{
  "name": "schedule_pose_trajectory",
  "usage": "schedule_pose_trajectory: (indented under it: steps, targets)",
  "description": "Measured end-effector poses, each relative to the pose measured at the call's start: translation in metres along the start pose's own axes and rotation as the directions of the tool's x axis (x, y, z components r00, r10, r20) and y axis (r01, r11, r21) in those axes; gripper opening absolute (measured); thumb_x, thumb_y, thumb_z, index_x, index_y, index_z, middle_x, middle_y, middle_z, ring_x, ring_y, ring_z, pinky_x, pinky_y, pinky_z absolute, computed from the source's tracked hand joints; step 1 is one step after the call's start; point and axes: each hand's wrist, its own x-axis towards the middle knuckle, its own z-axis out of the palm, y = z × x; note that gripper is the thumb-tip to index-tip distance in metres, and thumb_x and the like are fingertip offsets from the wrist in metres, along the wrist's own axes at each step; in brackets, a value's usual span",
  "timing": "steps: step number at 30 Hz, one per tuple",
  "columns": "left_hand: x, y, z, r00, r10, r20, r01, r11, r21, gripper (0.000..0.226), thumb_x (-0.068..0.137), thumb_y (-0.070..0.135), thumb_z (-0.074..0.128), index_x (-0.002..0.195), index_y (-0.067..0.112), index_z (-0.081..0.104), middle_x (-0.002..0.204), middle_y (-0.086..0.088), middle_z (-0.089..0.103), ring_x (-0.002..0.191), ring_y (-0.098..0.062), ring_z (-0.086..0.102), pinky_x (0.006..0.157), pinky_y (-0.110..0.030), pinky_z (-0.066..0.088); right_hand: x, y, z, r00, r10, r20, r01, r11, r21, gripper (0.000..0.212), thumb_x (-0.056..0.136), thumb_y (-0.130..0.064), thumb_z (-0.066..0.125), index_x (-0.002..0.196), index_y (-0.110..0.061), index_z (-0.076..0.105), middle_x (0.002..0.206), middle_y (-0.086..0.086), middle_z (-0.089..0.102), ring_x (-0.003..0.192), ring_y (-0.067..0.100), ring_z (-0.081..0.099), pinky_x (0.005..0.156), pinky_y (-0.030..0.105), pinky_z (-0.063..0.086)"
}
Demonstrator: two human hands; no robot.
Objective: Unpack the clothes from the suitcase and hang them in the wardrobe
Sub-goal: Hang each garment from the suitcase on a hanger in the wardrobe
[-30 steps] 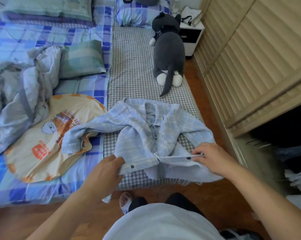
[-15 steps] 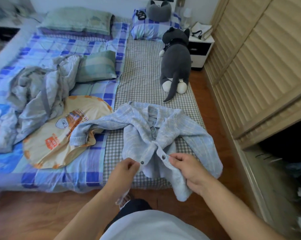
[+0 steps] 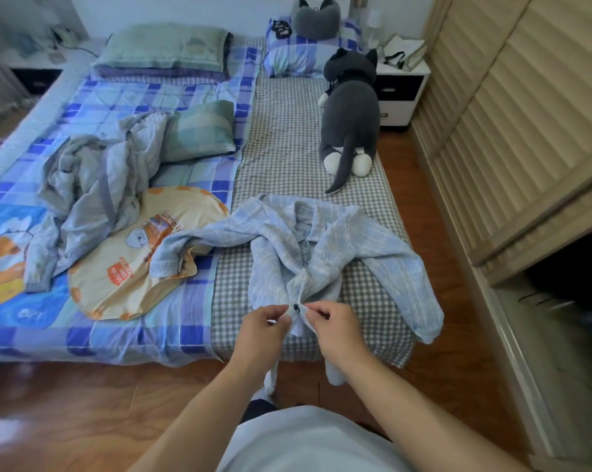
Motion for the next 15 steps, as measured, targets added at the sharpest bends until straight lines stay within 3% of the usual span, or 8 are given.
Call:
schedule_pose_trajectory:
  steps: [4, 6, 8, 9, 11, 13, 15]
  targets:
    - [0.001, -0.007, 0.005, 1.000, 0.000, -0.031, 0.000, 1.000, -0.001, 0.019, 0.100, 0.023, 0.063, 0.117, 0.023, 0.073, 0.088, 0.007, 0.075, 0.070, -0.010, 0.064, 0.055, -0.011, 0.046, 0.002, 0.002, 0.000, 1.000, 0.009, -0.007, -0.009, 1.000, 0.006, 0.020, 0.098, -0.019, 0.063, 0.112, -0.016, 0.075, 0.095, -0.011, 0.071, 0.092, 0.003, 0.064, 0.073, 0.010, 0.045]
    - [0.001, -0.011, 0.007, 1.000, -0.004, -0.029, 0.003, 1.000, -0.015, 0.019, 0.100, 0.024, 0.064, 0.116, 0.026, 0.072, 0.090, 0.012, 0.073, 0.065, -0.003, 0.064, 0.052, -0.007, 0.046, 0.002, 0.003, 0.000, 1.000, 0.006, -0.010, -0.006, 1.000, 0.001, 0.019, 0.097, -0.020, 0.064, 0.111, -0.016, 0.076, 0.092, -0.013, 0.070, 0.090, 0.001, 0.063, 0.072, 0.010, 0.044]
    - [0.003, -0.014, 0.011, 0.999, -0.043, -0.011, 0.042, 0.996, -0.084, 0.022, 0.096, 0.029, 0.067, 0.117, 0.024, 0.075, 0.093, 0.006, 0.077, 0.075, -0.005, 0.068, 0.068, -0.016, 0.056, 0.002, 0.003, 0.002, 1.000, -0.003, -0.013, 0.003, 1.000, -0.017, 0.018, 0.096, -0.020, 0.065, 0.109, -0.017, 0.077, 0.089, -0.015, 0.069, 0.088, 0.000, 0.063, 0.074, 0.011, 0.045]
    - [0.002, -0.013, 0.012, 0.997, -0.071, 0.016, 0.072, 0.988, -0.135, 0.027, 0.093, 0.034, 0.069, 0.116, 0.025, 0.076, 0.095, 0.002, 0.078, 0.085, -0.010, 0.071, 0.081, -0.029, 0.061, 0.002, 0.003, 0.004, 1.000, -0.019, -0.015, 0.018, 0.999, -0.038, 0.017, 0.096, -0.020, 0.066, 0.109, -0.017, 0.077, 0.090, -0.014, 0.070, 0.089, 0.001, 0.064, 0.075, 0.013, 0.047]
    - [0.002, -0.014, 0.014, 0.985, -0.140, 0.103, 0.165, 0.938, -0.305, 0.029, 0.087, 0.036, 0.070, 0.112, 0.023, 0.078, 0.103, -0.007, 0.078, 0.104, -0.022, 0.072, 0.097, -0.054, 0.056, 0.002, 0.002, 0.006, 0.999, -0.042, -0.019, 0.041, 0.997, -0.065, 0.017, 0.095, -0.020, 0.067, 0.108, -0.018, 0.077, 0.094, -0.012, 0.072, 0.090, 0.003, 0.065, 0.078, 0.014, 0.048]
    - [0.002, -0.014, 0.014, 0.974, -0.158, 0.161, 0.215, 0.863, -0.456, 0.019, 0.097, 0.018, 0.064, 0.107, 0.014, 0.079, 0.111, -0.017, 0.075, 0.110, -0.034, 0.071, 0.102, -0.057, 0.051, 0.003, 0.003, 0.007, 0.999, -0.040, -0.018, 0.039, 0.999, -0.027, 0.017, 0.095, -0.019, 0.067, 0.108, -0.018, 0.077, 0.093, -0.013, 0.072, 0.089, 0.000, 0.064, 0.075, 0.009, 0.046]
    - [0.005, -0.017, 0.015, 0.969, -0.153, 0.195, 0.234, 0.828, -0.510, 0.023, 0.102, 0.008, 0.055, 0.106, 0.008, 0.078, 0.113, -0.022, 0.074, 0.110, -0.039, 0.070, 0.103, -0.057, 0.050, 0.004, 0.005, 0.003, 1.000, -0.014, -0.022, 0.016, 0.998, 0.054, 0.017, 0.096, -0.017, 0.065, 0.109, -0.017, 0.077, 0.091, -0.015, 0.072, 0.089, -0.002, 0.065, 0.075, 0.009, 0.048]
